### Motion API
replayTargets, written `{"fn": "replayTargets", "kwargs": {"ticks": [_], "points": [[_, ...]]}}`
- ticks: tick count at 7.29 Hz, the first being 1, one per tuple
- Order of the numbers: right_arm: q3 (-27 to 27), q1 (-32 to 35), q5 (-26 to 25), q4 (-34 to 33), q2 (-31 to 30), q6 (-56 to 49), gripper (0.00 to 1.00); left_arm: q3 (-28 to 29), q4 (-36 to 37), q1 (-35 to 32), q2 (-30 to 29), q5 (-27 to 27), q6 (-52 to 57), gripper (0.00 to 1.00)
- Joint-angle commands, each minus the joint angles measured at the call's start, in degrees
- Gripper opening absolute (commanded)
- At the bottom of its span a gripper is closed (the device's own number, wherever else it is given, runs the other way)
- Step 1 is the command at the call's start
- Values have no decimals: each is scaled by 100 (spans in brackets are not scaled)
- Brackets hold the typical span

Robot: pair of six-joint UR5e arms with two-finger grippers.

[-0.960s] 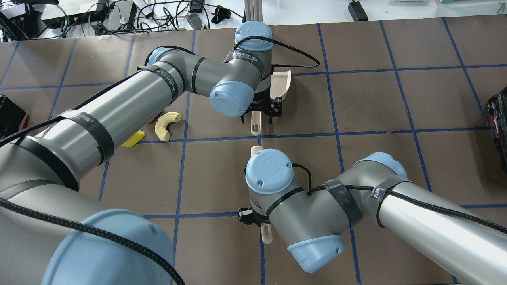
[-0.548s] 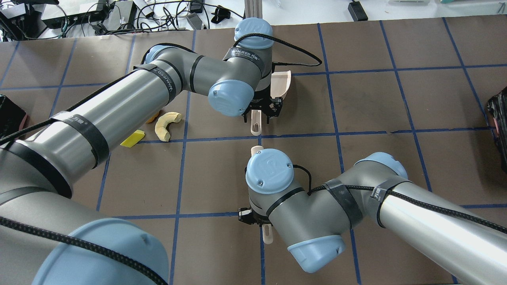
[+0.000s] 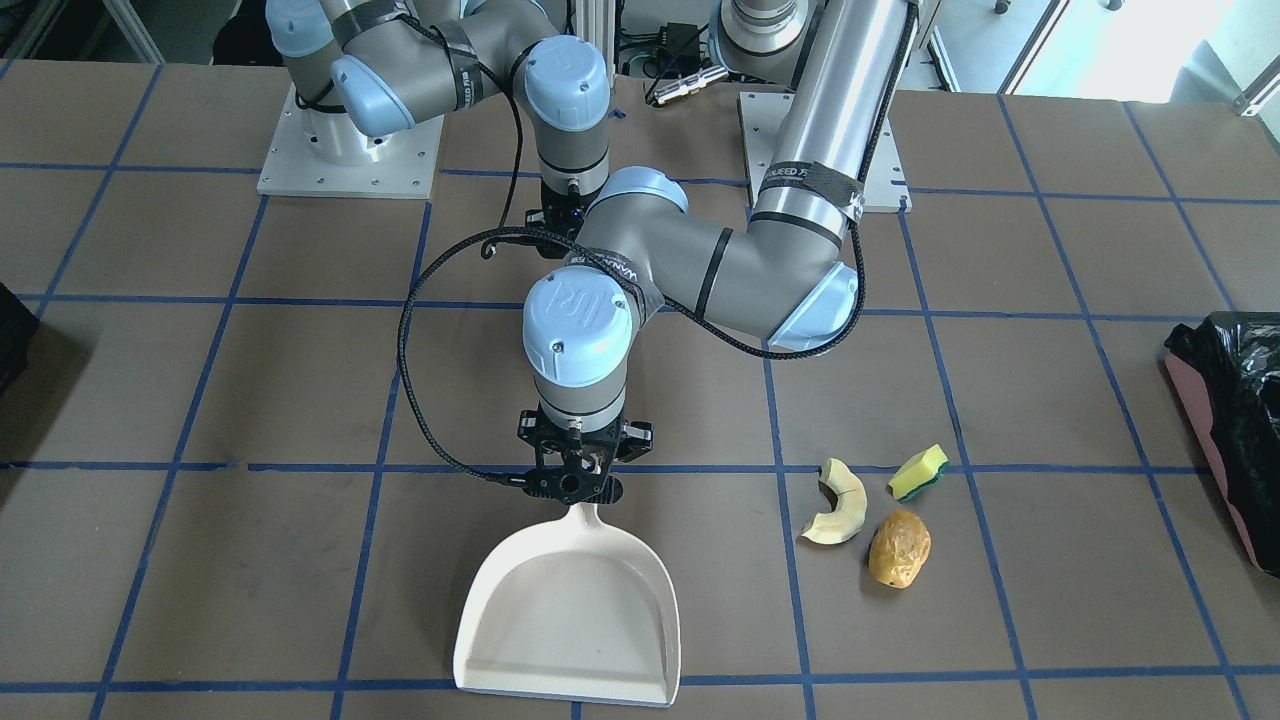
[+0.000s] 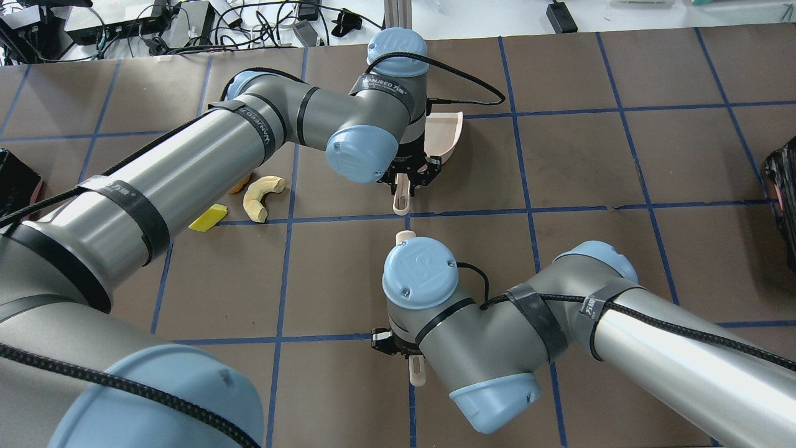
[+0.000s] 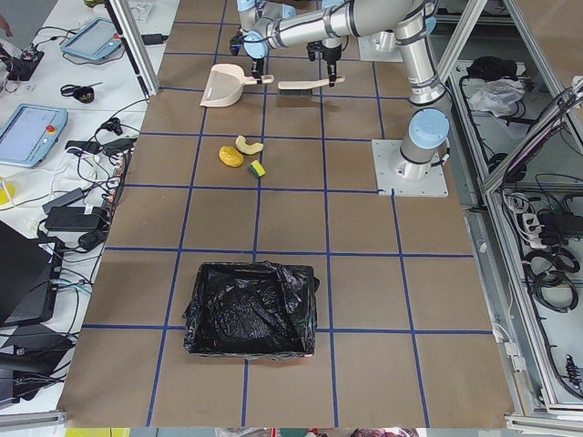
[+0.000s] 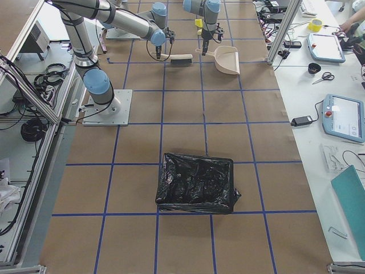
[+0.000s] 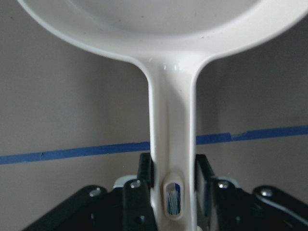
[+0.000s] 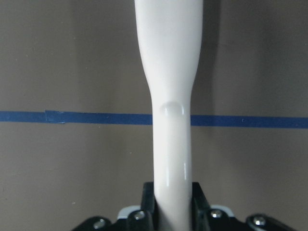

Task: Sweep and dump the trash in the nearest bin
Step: 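Close the left gripper on the dustpan handle and the right on the brush handle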

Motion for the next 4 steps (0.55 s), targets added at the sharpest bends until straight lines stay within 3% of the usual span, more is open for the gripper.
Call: {"fn": "replayTargets", "kwargs": {"ticks": [1,2,4], "points": [[-12,23,-16,14,-18,68,8,101,-295,93,153,27,192,0],[-3,23,-33,75,-70,120,7,162,-689,355,363,45,655,0],[-12,14,-103,146,-220,759,0,76,-939,839,750,630,2293,0]]}}
